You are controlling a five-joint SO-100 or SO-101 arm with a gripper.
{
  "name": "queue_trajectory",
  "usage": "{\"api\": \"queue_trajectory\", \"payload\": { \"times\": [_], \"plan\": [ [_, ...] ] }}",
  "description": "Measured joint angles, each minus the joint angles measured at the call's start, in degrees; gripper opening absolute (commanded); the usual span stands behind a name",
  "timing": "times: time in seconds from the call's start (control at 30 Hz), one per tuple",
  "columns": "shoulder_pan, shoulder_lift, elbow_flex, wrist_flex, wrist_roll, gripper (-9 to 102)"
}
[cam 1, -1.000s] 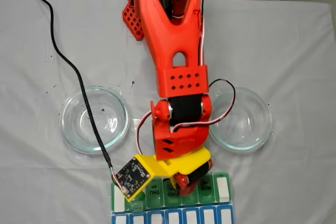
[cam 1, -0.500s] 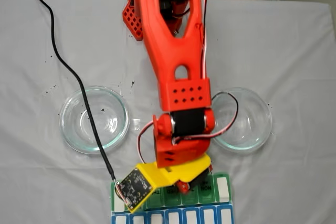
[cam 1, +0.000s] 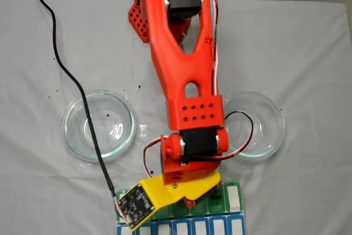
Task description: Sort medicines into box.
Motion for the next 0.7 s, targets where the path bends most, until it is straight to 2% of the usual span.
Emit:
{"api": "queue_trajectory", "payload": {
  "times": [0.5,0.7],
  "plan": [
    [1.93,-5.27,-6.5,4.04,-4.13,0],
    [1.14,-4.92,-4.83,2.2,-7.38,0]
  ]
}}
